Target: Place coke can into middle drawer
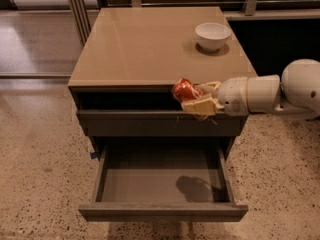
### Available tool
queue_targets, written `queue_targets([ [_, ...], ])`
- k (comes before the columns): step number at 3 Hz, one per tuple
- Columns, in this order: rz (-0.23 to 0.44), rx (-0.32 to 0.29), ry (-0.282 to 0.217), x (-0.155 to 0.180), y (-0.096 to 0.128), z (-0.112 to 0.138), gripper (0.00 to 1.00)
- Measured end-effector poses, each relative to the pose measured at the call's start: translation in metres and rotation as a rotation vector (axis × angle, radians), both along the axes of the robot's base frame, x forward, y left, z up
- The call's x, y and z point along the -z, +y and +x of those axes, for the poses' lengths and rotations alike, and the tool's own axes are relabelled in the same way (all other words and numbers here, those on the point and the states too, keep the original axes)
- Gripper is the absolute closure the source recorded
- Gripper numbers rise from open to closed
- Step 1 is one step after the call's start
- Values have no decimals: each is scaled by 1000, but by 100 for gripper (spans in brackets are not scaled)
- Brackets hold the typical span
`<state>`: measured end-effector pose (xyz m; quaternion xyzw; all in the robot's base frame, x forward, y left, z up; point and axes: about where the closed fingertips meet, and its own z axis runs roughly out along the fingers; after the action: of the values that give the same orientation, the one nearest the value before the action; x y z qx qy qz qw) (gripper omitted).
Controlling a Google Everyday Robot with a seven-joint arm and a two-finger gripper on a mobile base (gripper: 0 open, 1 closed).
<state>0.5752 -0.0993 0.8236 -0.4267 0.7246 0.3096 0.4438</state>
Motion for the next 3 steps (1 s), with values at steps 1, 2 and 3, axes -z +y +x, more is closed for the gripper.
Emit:
queue_targets([
  [1,5,86,63,53,-10,-10,100],
  [2,8,131,135,94,-19,-13,100],
  [3,9,134,140,97,-20,-13,100],
])
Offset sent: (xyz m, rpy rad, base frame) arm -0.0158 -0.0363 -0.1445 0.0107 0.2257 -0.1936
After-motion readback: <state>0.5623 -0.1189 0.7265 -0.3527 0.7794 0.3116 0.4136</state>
